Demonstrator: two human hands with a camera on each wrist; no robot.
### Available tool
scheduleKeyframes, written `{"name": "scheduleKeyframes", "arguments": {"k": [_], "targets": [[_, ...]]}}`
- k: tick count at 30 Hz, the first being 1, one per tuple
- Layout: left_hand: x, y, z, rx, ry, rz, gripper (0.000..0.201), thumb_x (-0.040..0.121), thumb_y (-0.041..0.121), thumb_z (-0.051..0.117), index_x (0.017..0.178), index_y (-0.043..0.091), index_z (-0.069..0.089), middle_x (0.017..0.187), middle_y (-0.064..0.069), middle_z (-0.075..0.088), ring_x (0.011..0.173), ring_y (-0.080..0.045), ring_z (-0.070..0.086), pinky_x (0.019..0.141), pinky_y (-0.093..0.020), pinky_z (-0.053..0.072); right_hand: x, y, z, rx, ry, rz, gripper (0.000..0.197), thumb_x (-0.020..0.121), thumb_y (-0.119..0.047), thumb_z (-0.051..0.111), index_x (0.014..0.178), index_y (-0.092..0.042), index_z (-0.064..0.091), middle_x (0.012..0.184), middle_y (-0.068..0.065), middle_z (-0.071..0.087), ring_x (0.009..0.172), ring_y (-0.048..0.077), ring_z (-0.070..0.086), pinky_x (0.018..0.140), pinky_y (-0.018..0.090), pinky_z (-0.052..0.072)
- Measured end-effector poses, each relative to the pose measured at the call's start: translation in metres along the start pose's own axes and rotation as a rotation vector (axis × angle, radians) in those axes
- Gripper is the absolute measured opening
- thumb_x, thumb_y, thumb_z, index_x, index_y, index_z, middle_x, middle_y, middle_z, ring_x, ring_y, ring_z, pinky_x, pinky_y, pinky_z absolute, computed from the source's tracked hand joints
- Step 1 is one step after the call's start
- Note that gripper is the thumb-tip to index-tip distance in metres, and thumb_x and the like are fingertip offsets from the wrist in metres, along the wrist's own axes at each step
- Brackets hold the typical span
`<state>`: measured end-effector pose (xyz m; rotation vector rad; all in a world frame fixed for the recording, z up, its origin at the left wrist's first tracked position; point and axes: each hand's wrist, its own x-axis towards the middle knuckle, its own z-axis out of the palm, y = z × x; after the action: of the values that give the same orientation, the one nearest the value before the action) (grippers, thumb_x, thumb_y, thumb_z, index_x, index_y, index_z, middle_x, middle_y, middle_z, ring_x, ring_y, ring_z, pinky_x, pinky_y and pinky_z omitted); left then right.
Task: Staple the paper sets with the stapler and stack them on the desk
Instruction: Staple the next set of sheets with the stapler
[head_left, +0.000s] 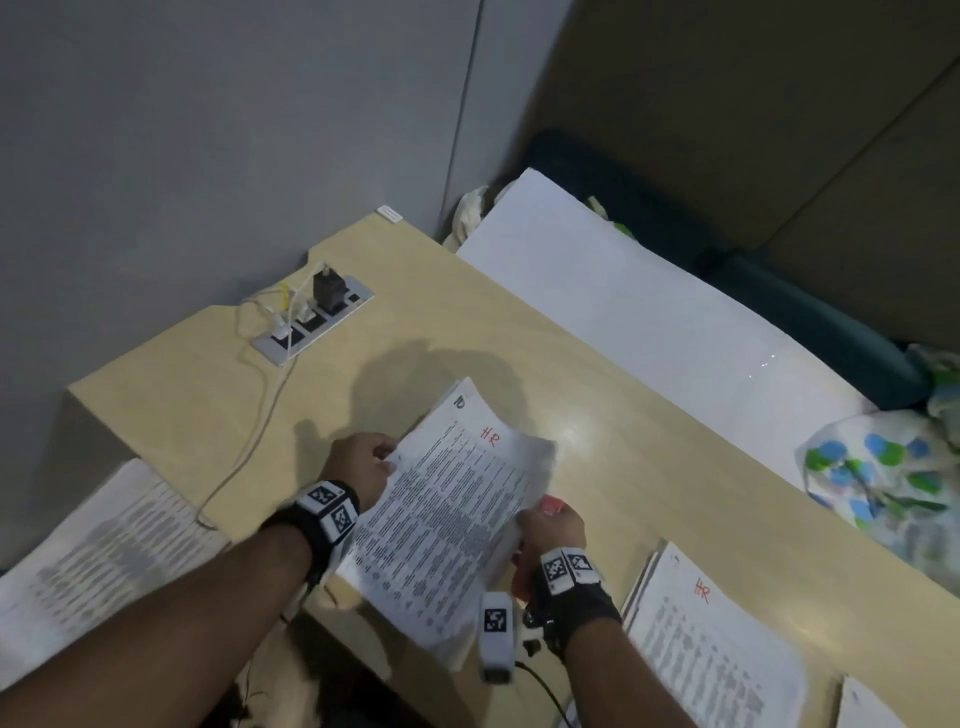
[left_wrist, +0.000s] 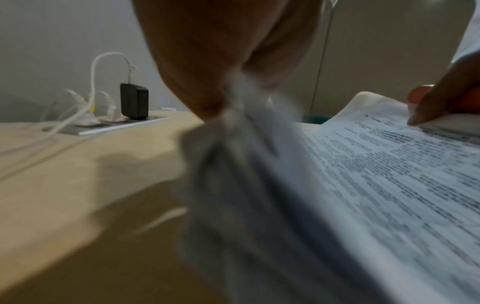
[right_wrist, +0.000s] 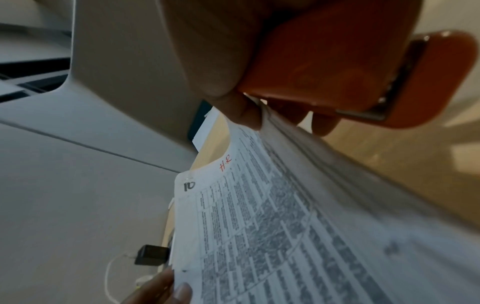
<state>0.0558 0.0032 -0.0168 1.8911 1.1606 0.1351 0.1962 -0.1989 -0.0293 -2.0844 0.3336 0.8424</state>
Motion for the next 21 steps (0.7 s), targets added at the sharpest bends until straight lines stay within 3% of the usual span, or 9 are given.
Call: {"name": "scheduleKeyframes", "arguments": {"k": [3,6,9,12,15,18,21], "targets": [[-0.001,-0.005,0.010,-0.015,0.002,-0.014,0.030,0.084,0.003,0.065,0.114,0.004,0.065,0.113,-0.013,0.068,0.104,-0.026,0.062,0.090,-0.025,0.043,-0.009,-0.009,-0.014,-0.111,-0.060,-0.006,0.031,0.066,-0.009,0.072,0.096,-0.015,0.070,0.094,0.011,0.075,0.077,0.031,0.073,0.070,0.044,0.063],[0.001,-0.013,0.011,-0.022,0.007,-0.027,0.031,0.084,0.001,0.065,0.114,0.004,0.065,0.114,-0.014,0.068,0.102,-0.025,0.063,0.089,-0.024,0.043,-0.021,-0.023,-0.030,-0.153,-0.145,-0.031,0.033,0.078,-0.002,0.071,0.108,-0.014,0.063,0.097,0.012,0.073,0.067,0.025,0.072,0.056,0.029,0.057],[0.004,-0.018,0.006,-0.026,0.011,-0.022,0.033,0.085,-0.005,0.060,0.117,0.001,0.062,0.118,-0.017,0.065,0.101,-0.025,0.062,0.089,-0.024,0.042,-0.030,-0.019,-0.051,-0.161,-0.161,-0.061,0.035,0.082,-0.002,0.067,0.111,-0.020,0.058,0.095,0.012,0.071,0.061,0.020,0.067,0.058,0.031,0.055],[0.000,-0.008,0.007,0.130,-0.003,0.083,0.046,0.087,-0.003,0.051,0.132,0.004,0.049,0.134,-0.018,0.053,0.120,-0.033,0.052,0.104,-0.036,0.040,-0.038,-0.002,-0.081,-0.074,-0.149,-0.065,0.035,0.083,0.000,0.064,0.113,-0.016,0.059,0.094,0.016,0.072,0.062,0.021,0.063,0.056,0.031,0.052],[-0.018,0.023,0.031,0.140,-0.097,0.202,0.052,0.090,-0.001,0.046,0.139,0.014,0.039,0.144,-0.008,0.040,0.130,-0.025,0.041,0.111,-0.036,0.033,-0.039,0.019,-0.122,0.014,-0.060,-0.035,0.028,0.086,0.005,0.062,0.111,-0.008,0.060,0.084,0.015,0.068,0.058,0.021,0.060,0.050,0.028,0.048],[-0.048,0.060,0.075,0.045,-0.295,0.332,0.040,0.093,0.004,0.046,0.129,0.018,0.052,0.134,-0.002,0.052,0.118,-0.018,0.052,0.103,-0.031,0.041,-0.031,0.046,-0.166,0.087,0.111,0.044,0.023,0.088,0.005,0.060,0.109,-0.003,0.062,0.082,0.018,0.068,0.059,0.026,0.062,0.048,0.028,0.048],[-0.079,0.085,0.129,0.047,-0.464,0.331,0.031,0.092,0.007,0.049,0.119,0.018,0.061,0.124,-0.002,0.061,0.108,-0.018,0.058,0.097,-0.030,0.047,-0.023,0.081,-0.210,0.170,0.293,0.157,0.021,0.089,-0.005,0.059,0.110,-0.005,0.063,0.090,0.020,0.070,0.073,0.034,0.069,0.064,0.039,0.054]]}}
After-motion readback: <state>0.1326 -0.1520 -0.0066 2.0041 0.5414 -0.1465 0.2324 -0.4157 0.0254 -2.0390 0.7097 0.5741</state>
